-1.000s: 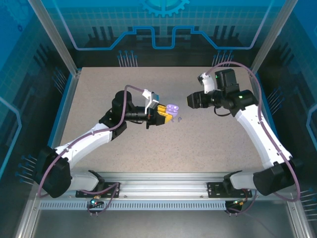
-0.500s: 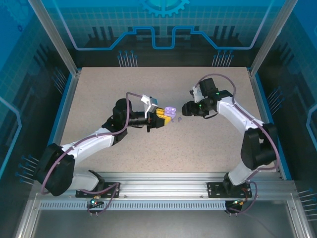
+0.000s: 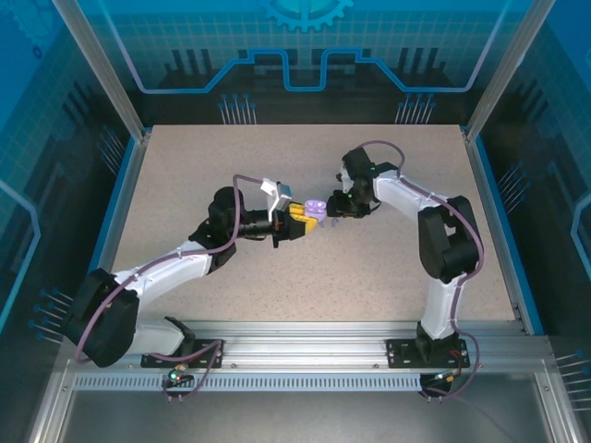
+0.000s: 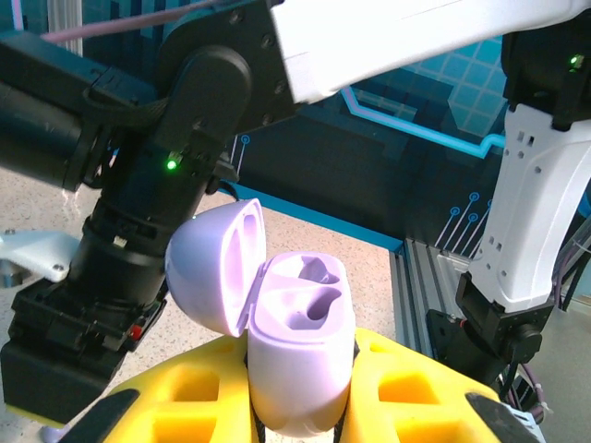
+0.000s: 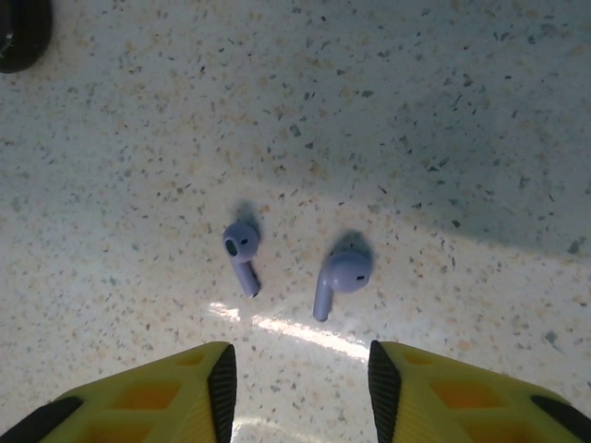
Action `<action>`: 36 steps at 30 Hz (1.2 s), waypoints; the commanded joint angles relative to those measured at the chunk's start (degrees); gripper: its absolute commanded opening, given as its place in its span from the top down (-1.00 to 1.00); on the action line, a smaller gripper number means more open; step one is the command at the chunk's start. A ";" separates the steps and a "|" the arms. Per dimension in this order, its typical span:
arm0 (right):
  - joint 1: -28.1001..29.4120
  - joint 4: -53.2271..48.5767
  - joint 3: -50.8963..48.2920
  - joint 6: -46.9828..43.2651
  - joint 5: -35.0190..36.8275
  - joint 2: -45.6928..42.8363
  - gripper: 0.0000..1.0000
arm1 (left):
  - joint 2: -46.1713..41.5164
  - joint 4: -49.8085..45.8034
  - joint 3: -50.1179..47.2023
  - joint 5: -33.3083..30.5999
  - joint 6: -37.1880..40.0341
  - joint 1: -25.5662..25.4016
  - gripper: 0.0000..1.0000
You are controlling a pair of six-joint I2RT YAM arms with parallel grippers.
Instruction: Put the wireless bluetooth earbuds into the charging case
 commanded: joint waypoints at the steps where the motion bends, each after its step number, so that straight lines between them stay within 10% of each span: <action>1: 0.75 -0.90 2.16 2.87 1.94 2.25 0.15 | -1.96 1.03 -0.98 -0.36 0.18 0.49 1.00; 36: 3.25 -5.07 7.78 6.07 6.21 10.91 0.24 | -2.42 -1.01 -0.20 -0.63 0.19 0.89 1.00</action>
